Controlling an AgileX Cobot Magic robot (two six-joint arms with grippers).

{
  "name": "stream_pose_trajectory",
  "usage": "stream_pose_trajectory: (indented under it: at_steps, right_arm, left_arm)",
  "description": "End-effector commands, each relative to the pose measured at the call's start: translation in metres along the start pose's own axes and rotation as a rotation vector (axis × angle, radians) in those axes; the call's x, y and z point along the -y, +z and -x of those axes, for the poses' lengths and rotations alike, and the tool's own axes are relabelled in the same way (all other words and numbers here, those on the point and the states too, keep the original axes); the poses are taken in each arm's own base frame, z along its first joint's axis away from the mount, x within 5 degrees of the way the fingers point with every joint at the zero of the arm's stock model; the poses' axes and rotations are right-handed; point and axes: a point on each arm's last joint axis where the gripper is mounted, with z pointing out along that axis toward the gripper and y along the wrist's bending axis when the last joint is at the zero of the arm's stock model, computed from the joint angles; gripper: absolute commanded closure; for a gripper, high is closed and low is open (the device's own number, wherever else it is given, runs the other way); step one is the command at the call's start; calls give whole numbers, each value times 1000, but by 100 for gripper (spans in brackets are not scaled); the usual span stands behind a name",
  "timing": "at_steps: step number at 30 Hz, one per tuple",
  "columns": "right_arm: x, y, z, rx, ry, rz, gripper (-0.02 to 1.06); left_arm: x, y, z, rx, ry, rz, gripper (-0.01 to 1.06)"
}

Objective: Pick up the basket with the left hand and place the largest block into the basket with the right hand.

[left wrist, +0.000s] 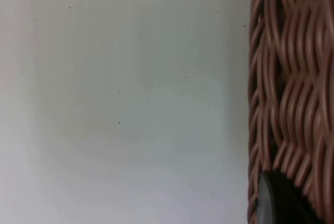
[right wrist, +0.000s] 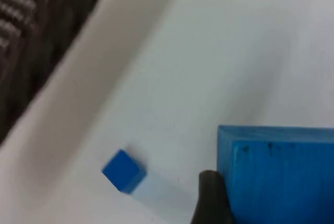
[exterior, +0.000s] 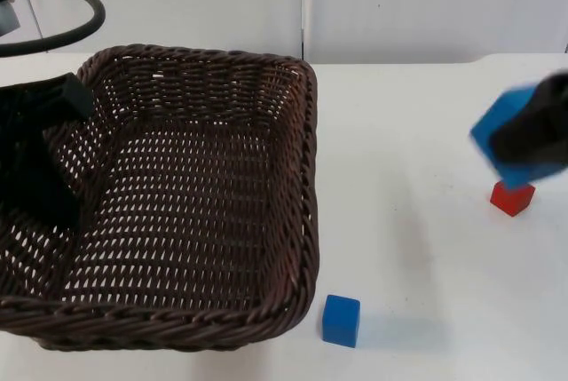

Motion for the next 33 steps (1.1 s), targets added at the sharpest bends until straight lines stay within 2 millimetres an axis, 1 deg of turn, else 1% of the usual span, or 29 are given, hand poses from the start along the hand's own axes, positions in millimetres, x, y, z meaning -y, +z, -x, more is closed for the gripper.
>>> stream_pose_trajectory:
  at_steps: [1, 2, 6, 7, 10, 33]
  right_arm:
    - [-3, -26, 6, 85, -16, 9, 105]
    - [-3, -26, 6, 85, -16, 9, 105]
    - [-5, -53, 10, 171, -21, 18, 105]
    - [-5, -53, 10, 171, -21, 18, 105]
    - [-5, -63, 10, 208, -41, 19, 105]
    - [-5, -63, 11, 217, -46, 18, 105]
  left_arm:
    - [2, -2, 0, 19, -15, -15, 105]
    - [2, -2, 0, 19, -15, -15, 105]
    - [2, -2, 0, 19, -15, -15, 105]
    - [2, -2, 0, 19, -15, -15, 105]
    - [2, -2, 0, 19, -15, -15, 105]
    - [2, -2, 0, 19, -15, -15, 105]
